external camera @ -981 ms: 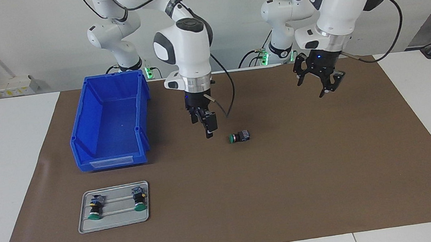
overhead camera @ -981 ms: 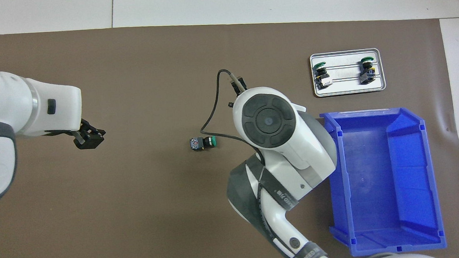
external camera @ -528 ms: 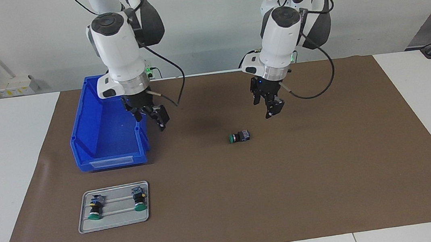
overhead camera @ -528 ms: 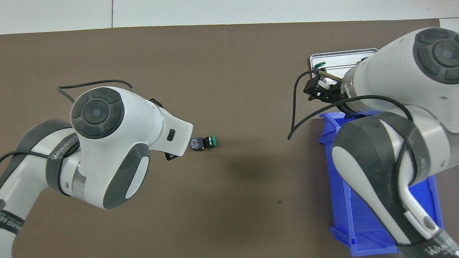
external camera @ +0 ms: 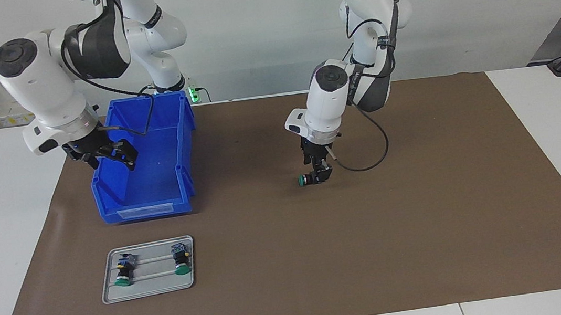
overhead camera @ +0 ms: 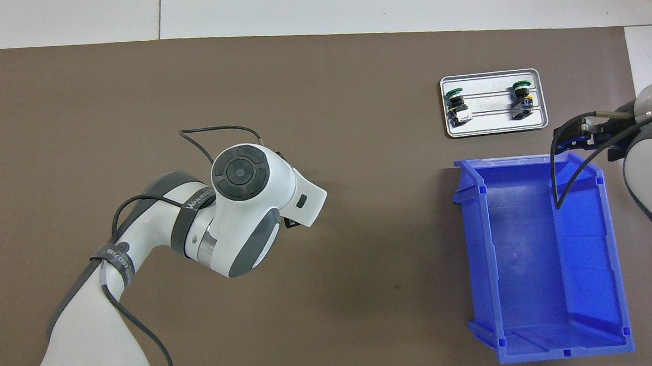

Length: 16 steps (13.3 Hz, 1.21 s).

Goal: Place and press button with both arms
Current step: 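Withdraw the right gripper to rest while the left gripper reaches inward, then move the left gripper down toward the green button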

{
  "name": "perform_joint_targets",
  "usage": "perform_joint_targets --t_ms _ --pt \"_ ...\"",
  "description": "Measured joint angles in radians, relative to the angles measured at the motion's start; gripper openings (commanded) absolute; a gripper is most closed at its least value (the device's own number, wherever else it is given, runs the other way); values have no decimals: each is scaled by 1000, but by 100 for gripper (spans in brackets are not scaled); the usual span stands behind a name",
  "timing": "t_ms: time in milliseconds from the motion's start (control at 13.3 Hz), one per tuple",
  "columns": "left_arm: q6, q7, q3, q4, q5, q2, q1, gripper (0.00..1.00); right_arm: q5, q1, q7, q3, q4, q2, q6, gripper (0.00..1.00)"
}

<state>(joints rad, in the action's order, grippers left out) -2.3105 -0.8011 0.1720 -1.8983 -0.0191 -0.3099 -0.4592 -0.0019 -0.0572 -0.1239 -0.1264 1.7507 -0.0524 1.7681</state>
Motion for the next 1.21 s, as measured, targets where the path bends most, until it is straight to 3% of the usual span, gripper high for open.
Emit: perform_joint_targets --t_ms 302,603,679,754,830,905,1207 --pt "-51 1 -6 1 3 -42 -17 73 0 8 13 6 -32 50 -28 100" --pt "-79 11 -7 -1 7 -70 -18 69 0 7 13 14 -177 62 -168 100" --pt "-95 16 -7 -1 7 -76 -20 64 0 7 13 14 -208 62 -200 100" --pt "-104 20 -7 -1 7 -82 -21 48 -1 7 13 14 -237 62 -229 100" --pt "-108 28 -7 -2 7 -86 -22 31 -1 6 14 14 -258 62 -248 100" --pt "-108 49 -7 -3 7 -88 -22 1 -6 1 15 15 -262 62 -254 100" --pt "-108 108 -14 -2 8 -88 -21 0 -22 -23 34 16 -258 50 -258 100"
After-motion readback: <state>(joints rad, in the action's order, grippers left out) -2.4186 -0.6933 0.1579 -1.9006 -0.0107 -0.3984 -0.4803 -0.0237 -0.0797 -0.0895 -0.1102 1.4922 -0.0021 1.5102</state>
